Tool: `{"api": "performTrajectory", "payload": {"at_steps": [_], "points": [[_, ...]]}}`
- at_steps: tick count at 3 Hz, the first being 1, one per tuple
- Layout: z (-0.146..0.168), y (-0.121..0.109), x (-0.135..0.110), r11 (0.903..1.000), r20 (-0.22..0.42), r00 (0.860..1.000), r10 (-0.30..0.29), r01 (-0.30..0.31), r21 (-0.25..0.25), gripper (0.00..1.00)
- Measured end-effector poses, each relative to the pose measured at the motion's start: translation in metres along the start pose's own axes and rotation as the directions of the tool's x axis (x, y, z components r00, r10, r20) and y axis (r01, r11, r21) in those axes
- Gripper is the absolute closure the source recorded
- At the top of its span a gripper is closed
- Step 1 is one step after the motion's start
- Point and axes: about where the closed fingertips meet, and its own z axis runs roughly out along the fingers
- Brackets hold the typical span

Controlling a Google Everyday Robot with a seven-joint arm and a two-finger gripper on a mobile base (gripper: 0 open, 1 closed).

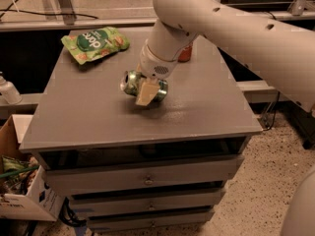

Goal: Knock green can over

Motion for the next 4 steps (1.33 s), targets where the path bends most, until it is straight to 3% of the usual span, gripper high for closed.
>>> {"api": "performTrajectory", "payload": {"at_steps": [1,2,3,4], "points": [[-0.001,-0.003,0.000,1.0000,-0.004,1.000,0.006,-0.006,0.004,0.12],[-0.003,-0.005,-0.002,0.9999,-0.004,1.000,0.007,-0.007,0.010,0.00],[-0.005,-0.005,-0.002,0.9999,-0.001,1.000,0.010,-0.010,0.014,0.00],[-0.013,-0.004,0.001,0.9976,0.054,0.997,0.059,-0.061,0.033,0.00]]}}
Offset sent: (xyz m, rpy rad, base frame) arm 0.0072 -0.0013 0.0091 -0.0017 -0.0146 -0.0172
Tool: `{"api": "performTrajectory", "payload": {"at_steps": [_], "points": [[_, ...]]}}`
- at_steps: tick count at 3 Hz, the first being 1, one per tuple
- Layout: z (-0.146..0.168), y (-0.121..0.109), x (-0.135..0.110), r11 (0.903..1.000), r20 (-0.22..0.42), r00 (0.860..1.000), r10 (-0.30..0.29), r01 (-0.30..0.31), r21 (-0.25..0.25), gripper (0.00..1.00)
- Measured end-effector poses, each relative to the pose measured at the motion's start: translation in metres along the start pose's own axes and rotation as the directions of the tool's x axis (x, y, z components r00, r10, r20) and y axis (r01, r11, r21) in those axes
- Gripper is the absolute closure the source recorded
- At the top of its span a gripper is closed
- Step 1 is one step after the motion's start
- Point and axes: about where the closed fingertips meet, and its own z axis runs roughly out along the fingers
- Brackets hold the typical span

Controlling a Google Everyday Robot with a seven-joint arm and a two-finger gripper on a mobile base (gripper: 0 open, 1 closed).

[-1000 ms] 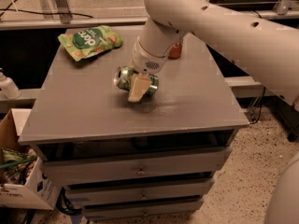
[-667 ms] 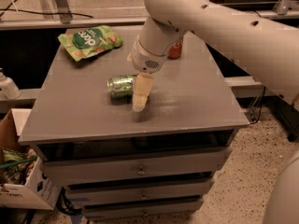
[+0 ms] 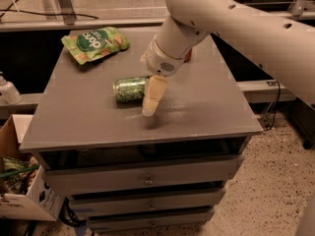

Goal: Knock green can over

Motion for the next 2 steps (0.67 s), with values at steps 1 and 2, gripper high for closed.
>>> {"api": "performTrajectory", "payload": {"at_steps": [1,2], "points": [[-0.011,0.006,0.013,0.9967,0.096,0.993,0.075,-0.078,0.025,0.00],[-0.024,0.014,0.029,0.9866,0.202,0.969,0.140,-0.154,0.053,0.00]]}}
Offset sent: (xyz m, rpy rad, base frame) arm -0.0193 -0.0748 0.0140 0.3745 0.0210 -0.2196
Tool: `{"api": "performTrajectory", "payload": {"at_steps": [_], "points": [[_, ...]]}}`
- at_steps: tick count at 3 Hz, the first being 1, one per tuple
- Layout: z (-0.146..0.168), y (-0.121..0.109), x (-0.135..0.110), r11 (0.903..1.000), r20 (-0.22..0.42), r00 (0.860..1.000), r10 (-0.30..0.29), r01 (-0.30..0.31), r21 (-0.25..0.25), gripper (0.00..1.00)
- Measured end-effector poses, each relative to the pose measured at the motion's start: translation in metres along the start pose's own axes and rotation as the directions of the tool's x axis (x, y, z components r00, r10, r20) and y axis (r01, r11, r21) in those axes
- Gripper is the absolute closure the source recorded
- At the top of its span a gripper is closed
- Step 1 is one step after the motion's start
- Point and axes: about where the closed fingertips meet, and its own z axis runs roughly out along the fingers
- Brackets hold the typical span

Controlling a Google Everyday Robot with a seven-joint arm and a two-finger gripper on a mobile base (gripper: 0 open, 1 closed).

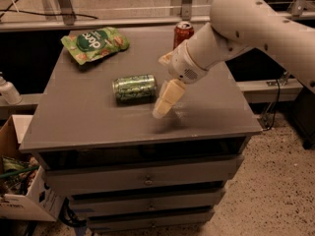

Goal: Knock green can over

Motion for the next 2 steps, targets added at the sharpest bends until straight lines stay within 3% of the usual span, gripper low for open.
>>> {"api": "performTrajectory", "payload": {"at_steps": [1,2], "points": [[-0.020,0.006,0.014,0.9972,0.109,0.992,0.061,-0.065,0.037,0.00],[-0.041,0.012,0.025,0.9880,0.248,0.961,0.124,-0.143,0.059,0.00]]}}
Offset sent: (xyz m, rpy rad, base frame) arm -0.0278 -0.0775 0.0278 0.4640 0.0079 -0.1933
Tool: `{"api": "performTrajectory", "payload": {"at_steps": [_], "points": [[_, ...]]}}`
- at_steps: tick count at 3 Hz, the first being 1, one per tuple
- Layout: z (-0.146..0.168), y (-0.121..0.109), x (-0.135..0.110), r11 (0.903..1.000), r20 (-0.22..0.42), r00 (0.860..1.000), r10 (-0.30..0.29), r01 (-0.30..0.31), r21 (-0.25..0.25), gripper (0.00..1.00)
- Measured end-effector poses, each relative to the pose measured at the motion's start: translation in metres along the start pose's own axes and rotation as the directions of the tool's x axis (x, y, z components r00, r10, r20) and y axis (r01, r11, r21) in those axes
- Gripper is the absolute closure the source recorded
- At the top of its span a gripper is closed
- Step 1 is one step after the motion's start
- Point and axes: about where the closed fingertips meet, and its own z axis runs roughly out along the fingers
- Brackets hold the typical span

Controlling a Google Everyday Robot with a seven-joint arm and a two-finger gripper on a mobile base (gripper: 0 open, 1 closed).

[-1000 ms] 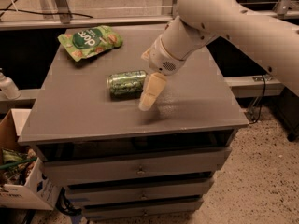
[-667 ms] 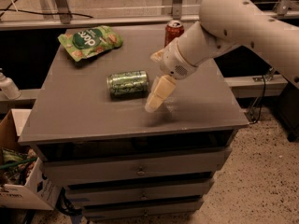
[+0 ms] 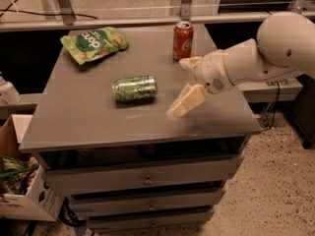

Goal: Knock green can over

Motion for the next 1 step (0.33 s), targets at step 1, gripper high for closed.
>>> {"api": "performTrajectory", "payload": {"at_steps": [1], "points": [[-0.0060,0.0009,-0.0016,0.9999,0.015,1.000,0.015,-0.015,0.005,0.00]]}}
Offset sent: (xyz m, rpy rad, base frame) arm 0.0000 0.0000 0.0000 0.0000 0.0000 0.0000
